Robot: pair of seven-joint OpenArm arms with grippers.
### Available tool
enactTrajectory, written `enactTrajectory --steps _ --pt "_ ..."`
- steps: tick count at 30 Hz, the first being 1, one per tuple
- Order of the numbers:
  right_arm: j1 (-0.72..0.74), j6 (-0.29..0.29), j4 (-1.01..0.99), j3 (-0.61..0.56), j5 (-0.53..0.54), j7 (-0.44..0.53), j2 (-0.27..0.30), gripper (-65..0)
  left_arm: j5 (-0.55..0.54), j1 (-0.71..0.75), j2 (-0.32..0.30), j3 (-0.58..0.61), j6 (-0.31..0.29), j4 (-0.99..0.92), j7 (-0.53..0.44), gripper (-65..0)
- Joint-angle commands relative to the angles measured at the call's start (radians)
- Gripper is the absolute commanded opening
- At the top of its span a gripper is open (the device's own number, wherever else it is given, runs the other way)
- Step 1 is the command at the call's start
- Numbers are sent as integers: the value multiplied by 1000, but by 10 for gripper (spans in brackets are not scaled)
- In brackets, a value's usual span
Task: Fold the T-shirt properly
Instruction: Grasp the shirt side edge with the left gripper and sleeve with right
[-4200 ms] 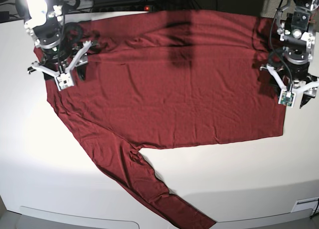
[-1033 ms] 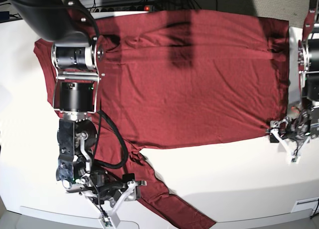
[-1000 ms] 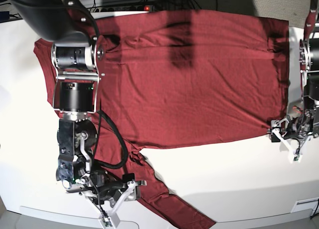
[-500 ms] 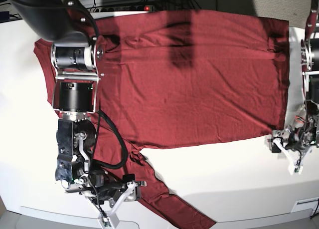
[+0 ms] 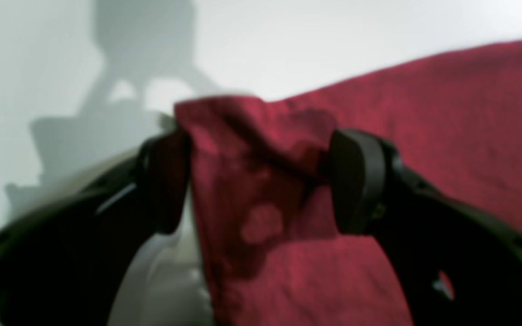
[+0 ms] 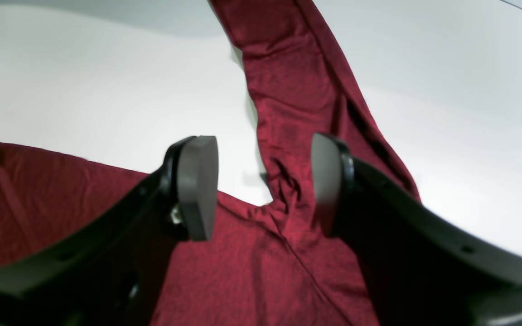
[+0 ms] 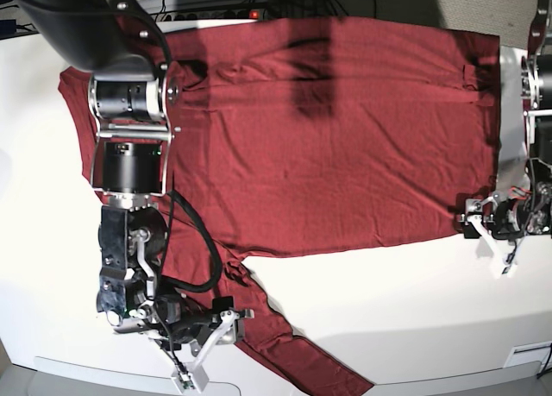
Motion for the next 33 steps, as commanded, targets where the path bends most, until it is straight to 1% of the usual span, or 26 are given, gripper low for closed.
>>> enactTrajectory --steps 1,10,13,16,20,23,26,31,32,33 --pt "38 6 18 0 9 23 3 -320 -17 -27 -14 -2 -13 14 10 -198" --pt "38 5 18 1 9 22 3 -320 -18 -53 -42 -2 -11 14 -5 -198" --pt "38 5 18 1 8 22 2 -320 -52 -53 -49 -2 -11 14 -4 -198" --pt "38 5 18 1 8 22 3 -320 -54 -51 -48 -2 -11 14 -9 -200" --pt "38 5 18 1 9 5 3 -320 -50 -23 -34 -2 -11 13 -84 -200" --pt "38 5 18 1 9 -13 3 -320 -50 10 -18 -2 -10 13 -104 -200" --pt "38 5 18 1 9 -13 3 -320 -50 25 -13 -2 -10 13 -101 -200" --pt "38 5 18 1 9 -20 3 -320 -51 22 -13 -2 -10 14 -59 -205" --pt "38 5 18 1 9 -20 3 -320 -51 22 -13 -2 -10 14 -52 -218" --pt "38 5 18 1 9 -19 3 -320 -51 22 -13 -2 -10 14 -49 -247"
